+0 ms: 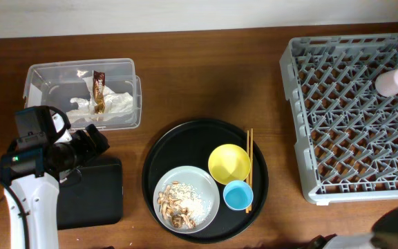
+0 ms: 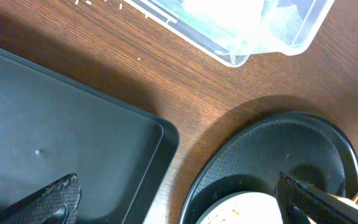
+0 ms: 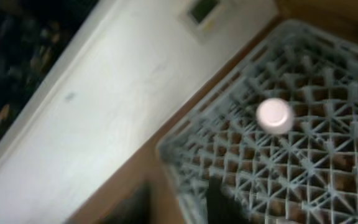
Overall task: Sort waste into correct bins and load items into the dishwasher rack
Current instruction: 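Place the pink cup upside down in the rack and release, then reach the right gripper to the tray and grasp the blue cup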
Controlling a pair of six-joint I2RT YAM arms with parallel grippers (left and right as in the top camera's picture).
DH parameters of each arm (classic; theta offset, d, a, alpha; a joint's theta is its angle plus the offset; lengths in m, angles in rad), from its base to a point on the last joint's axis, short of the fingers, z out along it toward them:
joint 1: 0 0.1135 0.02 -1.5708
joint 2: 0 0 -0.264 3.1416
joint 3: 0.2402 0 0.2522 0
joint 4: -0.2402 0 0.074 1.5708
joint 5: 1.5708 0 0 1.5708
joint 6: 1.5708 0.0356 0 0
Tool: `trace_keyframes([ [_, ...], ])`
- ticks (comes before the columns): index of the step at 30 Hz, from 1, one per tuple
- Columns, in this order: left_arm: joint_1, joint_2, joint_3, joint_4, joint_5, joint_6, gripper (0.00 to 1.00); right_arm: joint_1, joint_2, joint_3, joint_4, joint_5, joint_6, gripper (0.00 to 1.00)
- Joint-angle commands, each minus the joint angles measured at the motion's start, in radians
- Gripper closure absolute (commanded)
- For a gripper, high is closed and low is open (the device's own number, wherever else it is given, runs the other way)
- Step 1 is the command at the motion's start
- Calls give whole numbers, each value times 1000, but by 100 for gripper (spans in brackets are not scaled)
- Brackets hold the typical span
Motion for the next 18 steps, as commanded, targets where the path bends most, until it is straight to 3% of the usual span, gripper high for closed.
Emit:
trace_keyframes([
  [1, 5, -13, 16, -1, -4, -13, 1, 94, -128, 0, -140, -234, -151, 17],
  [5, 5, -13, 16, -1, -4, -13, 1, 270, -213, 0, -358, -261, -336, 18],
  [6, 5, -13, 16, -1, -4, -13, 1, 344, -234, -9, -371, -243, -353, 23],
  [9, 5, -13, 16, -1, -4, -13, 1, 608, -301, -74, -370, -154, -338, 22],
  [14, 5, -13, 16, -1, -4, -13, 1, 1044, -412, -329, -370, 366, -1, 20],
  [18, 5, -13, 16, -1, -4, -13, 1, 1257, -461, -580, -358, 479, 131, 14],
])
